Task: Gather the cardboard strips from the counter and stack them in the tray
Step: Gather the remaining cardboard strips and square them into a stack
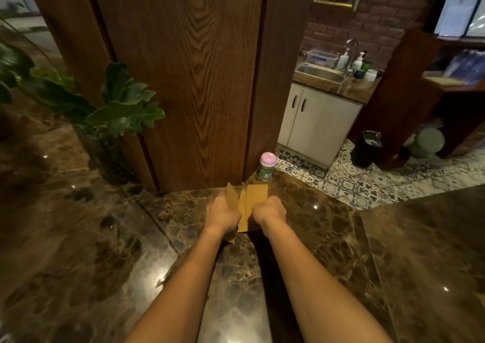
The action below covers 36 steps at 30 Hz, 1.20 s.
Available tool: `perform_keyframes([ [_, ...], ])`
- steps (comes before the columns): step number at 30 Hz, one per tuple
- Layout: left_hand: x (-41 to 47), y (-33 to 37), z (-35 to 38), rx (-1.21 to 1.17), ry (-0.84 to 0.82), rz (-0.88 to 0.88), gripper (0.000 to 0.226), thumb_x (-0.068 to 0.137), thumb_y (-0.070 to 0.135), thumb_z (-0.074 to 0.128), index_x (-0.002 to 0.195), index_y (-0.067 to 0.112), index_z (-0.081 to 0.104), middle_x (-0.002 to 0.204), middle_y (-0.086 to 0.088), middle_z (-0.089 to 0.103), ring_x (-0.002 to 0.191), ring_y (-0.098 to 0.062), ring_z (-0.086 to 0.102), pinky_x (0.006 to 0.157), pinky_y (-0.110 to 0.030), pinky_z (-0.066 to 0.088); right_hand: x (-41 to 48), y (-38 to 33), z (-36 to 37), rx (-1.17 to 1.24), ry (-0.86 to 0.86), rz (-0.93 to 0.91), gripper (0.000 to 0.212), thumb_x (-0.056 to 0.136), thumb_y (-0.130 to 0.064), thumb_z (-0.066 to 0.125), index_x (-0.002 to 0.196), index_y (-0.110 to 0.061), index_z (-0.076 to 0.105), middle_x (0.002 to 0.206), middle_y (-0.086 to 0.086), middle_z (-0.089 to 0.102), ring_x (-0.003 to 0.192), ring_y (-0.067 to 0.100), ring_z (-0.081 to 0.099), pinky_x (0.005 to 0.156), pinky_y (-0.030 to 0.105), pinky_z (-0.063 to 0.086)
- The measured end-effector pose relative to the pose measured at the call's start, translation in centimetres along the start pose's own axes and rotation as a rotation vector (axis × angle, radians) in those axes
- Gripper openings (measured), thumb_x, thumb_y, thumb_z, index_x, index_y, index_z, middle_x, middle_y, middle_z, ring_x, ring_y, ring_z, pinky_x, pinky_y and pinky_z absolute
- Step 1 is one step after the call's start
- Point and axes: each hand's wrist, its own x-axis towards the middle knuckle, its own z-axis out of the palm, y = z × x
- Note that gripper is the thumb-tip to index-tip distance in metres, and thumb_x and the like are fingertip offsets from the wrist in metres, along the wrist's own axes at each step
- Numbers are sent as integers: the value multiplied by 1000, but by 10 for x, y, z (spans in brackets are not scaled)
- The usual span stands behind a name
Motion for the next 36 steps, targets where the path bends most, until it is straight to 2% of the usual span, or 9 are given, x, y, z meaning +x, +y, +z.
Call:
perform_keyframes([
  [7,-16,-8,-20,-758,-139,-181,48,101,3,43,131,39,51,109,-14,67,73,-25,66,56,-34,52,-22,34,-39,534,-166,-40,22,99,1,60,116,-9,71,104,9,78,96,26,74,85,42,63],
  [12,-65,5,-3,-1076,-418,-186,35,96,37,63,130,30,57,118,-18,71,100,-37,70,88,-52,55,-90,53,-56,611,-379,-191,27,96,-1,67,119,-12,75,106,8,82,101,26,77,85,35,61],
  [15,-97,17,5,-1228,-523,-147,44,95,28,60,139,29,55,120,-25,69,100,-36,69,98,-56,49,-119,65,-68,243,-163,-489,31,91,-28,78,119,-39,73,115,-11,74,110,13,70,92,21,54],
  [17,-118,23,3,-1268,-549,-100,44,98,20,57,136,41,58,123,-25,67,104,-37,67,99,-58,49,-139,72,-90,-57,19,-634,55,82,-52,81,133,-47,60,133,-17,49,124,2,44,92,1,36],
  [19,-143,33,-4,-1285,-565,-72,43,98,20,56,131,46,59,114,-22,68,86,-34,68,74,-49,58,-156,82,-115,-137,-11,-745,78,67,-62,86,134,-46,50,151,-20,25,138,-3,21,98,-3,23],
  [23,-193,57,-9,-1306,-721,-151,35,99,51,49,104,24,70,83,-11,70,66,-23,67,57,-36,58,-181,94,-158,-348,-237,-992,83,55,-71,89,119,-43,44,166,-27,-2,156,-3,-6,125,28,16],
  [26,-223,61,-7,-1295,-787,-103,49,99,58,40,114,23,71,101,-17,72,87,-27,71,80,-43,58,-197,92,-184,-370,-165,-1041,75,54,-63,93,106,-37,45,160,-28,17,154,3,16,122,42,34],
  [29,-244,65,-4,-1131,-775,-36,51,98,54,47,138,26,58,104,-22,69,84,-33,68,73,-45,57,-217,92,-203,-394,-191,-1061,75,57,-64,92,106,-35,43,161,-24,15,153,5,19,120,38,35],
  [36,-291,67,-2,-1022,-747,7,45,91,42,58,129,20,66,116,-16,75,101,-28,74,82,-41,60,-247,106,-225,-464,-58,-1112,79,56,-66,90,113,-32,46,154,-13,30,146,7,27,117,28,35],
])
